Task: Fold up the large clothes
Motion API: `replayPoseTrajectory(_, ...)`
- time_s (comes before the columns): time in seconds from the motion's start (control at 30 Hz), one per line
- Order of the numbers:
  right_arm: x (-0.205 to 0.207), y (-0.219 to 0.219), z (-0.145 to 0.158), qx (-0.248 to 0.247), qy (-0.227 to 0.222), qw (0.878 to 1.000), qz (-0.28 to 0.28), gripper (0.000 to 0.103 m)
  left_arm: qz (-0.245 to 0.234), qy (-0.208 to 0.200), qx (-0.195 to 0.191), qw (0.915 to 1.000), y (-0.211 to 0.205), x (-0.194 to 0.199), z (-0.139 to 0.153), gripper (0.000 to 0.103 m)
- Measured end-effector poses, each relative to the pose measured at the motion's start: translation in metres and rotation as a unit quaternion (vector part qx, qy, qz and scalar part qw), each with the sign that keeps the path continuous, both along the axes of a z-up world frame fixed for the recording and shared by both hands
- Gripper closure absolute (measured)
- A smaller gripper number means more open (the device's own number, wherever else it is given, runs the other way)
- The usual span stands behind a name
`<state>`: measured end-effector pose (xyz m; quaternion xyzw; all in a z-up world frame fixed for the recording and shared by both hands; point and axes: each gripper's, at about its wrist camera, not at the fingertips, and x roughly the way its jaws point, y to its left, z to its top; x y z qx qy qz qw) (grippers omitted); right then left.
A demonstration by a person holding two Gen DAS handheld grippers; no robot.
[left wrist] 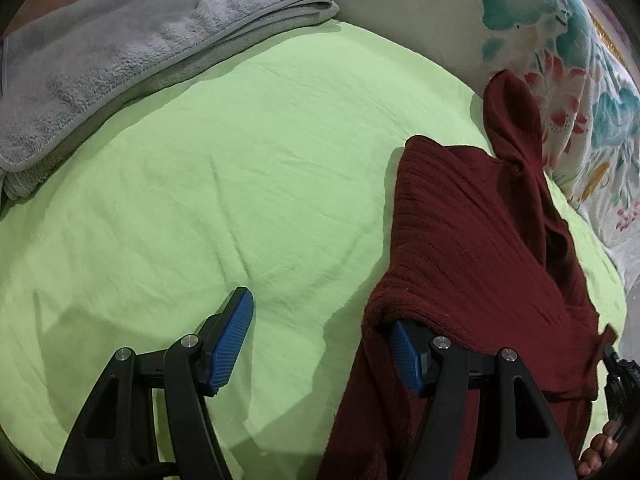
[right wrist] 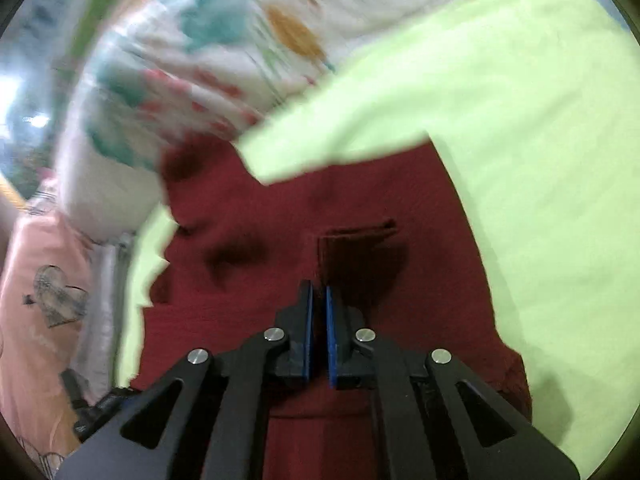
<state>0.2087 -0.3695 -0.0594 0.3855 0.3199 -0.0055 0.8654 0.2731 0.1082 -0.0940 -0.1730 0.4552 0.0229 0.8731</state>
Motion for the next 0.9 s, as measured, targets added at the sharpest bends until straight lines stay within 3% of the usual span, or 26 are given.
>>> replayPoseTrajectory(0.03,-0.003,0.000,0.002,-0.010,0.007,1.000,-0.007,0.096,-0.003,0.000,0.000,1.0000,0.000,0.000,0.000,0.036)
replayPoseTrajectory(0.13,-0.011,-0.011,-0.015,-0.040,0.112,0.991,-0.055,0.091,-0.010,0.001,0.007,0.9999,-0.002,0.000,0.001,0.036)
replayPoseTrajectory(0.17,-0.015,-0.013,-0.015,-0.045,0.113,0.990,-0.065,0.091,-0.013,0.002,0.010,0.9999,-0.003,0.000,0.001,0.036)
replayPoseTrajectory(0.3,-0.029,-0.003,0.010,-0.082,0.041,0.994,-0.059,0.090,-0.018,0.006,0.021,0.9996,-0.005,-0.001,0.002,0.036)
replayPoseTrajectory(0.37,-0.019,0.006,0.015,-0.072,0.016,0.997,-0.013,0.081,-0.017,0.008,0.021,0.9996,-0.005,-0.002,0.003,0.036)
replayPoseTrajectory(0.43,-0.002,0.019,0.013,-0.068,0.016,0.997,0.040,0.062,-0.018,0.010,0.023,0.9995,-0.005,-0.003,0.003,0.036)
replayPoseTrajectory(0.47,0.007,0.024,0.009,-0.068,0.025,0.995,0.062,0.060,-0.019,0.011,0.024,0.9995,-0.005,-0.004,0.003,0.036)
replayPoseTrajectory(0.53,0.020,0.029,-0.003,-0.096,0.075,0.990,0.067,0.059,-0.023,0.014,0.025,0.9993,-0.003,-0.007,0.003,0.036)
replayPoseTrajectory(0.6,0.018,0.018,-0.014,-0.103,0.117,0.987,0.030,0.060,-0.032,0.018,0.025,0.9990,-0.001,-0.009,0.004,0.036)
replayPoseTrajectory(0.67,0.000,0.000,-0.011,-0.081,0.106,0.991,-0.001,0.060,-0.053,0.024,0.027,0.9979,-0.004,-0.014,0.009,0.038)
replayPoseTrajectory(0.73,-0.009,-0.006,-0.002,-0.093,0.093,0.991,-0.010,0.059,-0.097,0.008,0.021,0.9951,-0.013,-0.026,0.024,0.038)
replayPoseTrajectory(0.8,-0.008,-0.008,0.012,-0.083,0.054,0.995,0.014,0.059,-0.132,-0.013,0.017,0.9910,-0.025,-0.031,0.042,0.038)
replayPoseTrajectory(0.9,0.011,-0.001,0.029,-0.078,0.024,0.995,0.059,0.059,-0.149,-0.036,0.013,0.9880,-0.041,-0.021,0.065,0.037)
